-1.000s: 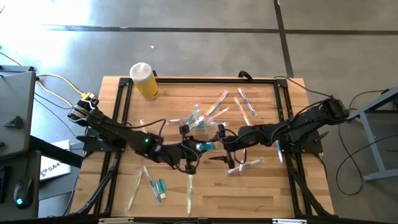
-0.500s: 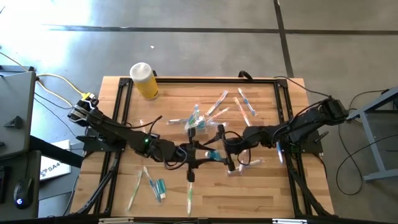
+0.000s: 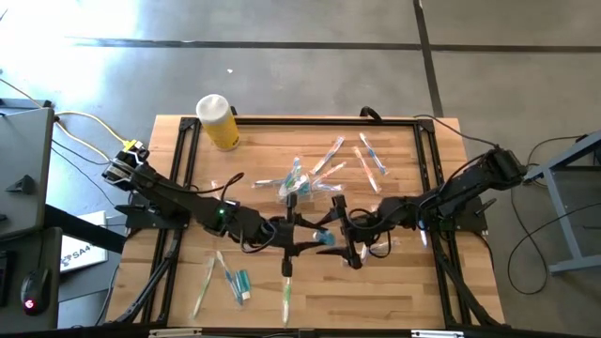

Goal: Pick & Place toothbrushing station
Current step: Put the blue mouthwash into the transparent organizer

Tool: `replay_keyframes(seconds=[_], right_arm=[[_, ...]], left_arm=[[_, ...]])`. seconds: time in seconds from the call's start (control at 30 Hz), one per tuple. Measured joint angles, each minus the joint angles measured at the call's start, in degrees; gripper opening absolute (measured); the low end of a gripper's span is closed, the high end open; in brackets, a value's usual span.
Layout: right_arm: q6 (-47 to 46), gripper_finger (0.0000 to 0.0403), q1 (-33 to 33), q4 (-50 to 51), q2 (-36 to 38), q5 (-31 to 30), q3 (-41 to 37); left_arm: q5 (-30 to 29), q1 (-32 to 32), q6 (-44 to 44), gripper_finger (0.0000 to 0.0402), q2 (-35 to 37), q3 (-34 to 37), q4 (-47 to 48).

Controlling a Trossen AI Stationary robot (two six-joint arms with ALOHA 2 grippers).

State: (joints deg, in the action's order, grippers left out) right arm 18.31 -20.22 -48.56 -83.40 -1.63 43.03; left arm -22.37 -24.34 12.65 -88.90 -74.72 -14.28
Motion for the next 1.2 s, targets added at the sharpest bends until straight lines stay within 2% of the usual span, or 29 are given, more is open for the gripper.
replay_keyframes(seconds=[0.1, 0.3, 0.4, 0.53, 0.63, 0.8, 0.9, 1.07, 1.2], right_arm=[[-0.15, 0.0290, -0.09, -1.44, 0.00, 2.32, 0.00], [-2.05, 0.0290, -0.34, -6.85, 0.00, 9.88, 0.00], [-0.42, 0.0290, -1.39, -10.02, 0.00, 10.75, 0.00], [5.25, 0.0290, -2.97, -12.19, 0.01, 10.70, 0.00], [6.14, 0.0290, -3.48, -12.25, 0.01, 10.63, 0.00], [5.13, 0.0290, -3.04, -14.50, -1.38, 10.74, 0.02], [2.02, 0.0290, -3.02, -16.30, -3.04, 10.75, 0.02], [-2.42, 0.0290, -2.65, -16.99, -3.37, 11.25, 0.02], [-10.89, 0.0290, -1.75, -16.64, -3.37, 13.48, 0.08]], left_arm=[[4.45, -0.04, 1.76, 0.0116, 0.00, 0.00, -2.28], [17.91, -0.04, 9.11, 0.0116, -0.02, 0.00, -8.12], [22.84, -0.04, 13.23, 0.0116, 0.00, 0.00, -10.53], [24.13, -0.01, 16.78, 0.0116, 0.00, 0.00, -10.90], [25.25, 0.77, 19.72, 0.0116, -0.13, 0.00, -8.77], [31.64, 1.88, 23.17, 0.0116, -0.39, 0.04, -7.88], [32.63, 2.58, 25.74, 0.0116, -0.37, 0.04, -7.33], [37.87, 3.46, 33.58, 0.0116, -0.37, 0.04, -3.34], [38.57, 4.31, 37.00, 0.0116, -0.37, 0.04, -0.79]])
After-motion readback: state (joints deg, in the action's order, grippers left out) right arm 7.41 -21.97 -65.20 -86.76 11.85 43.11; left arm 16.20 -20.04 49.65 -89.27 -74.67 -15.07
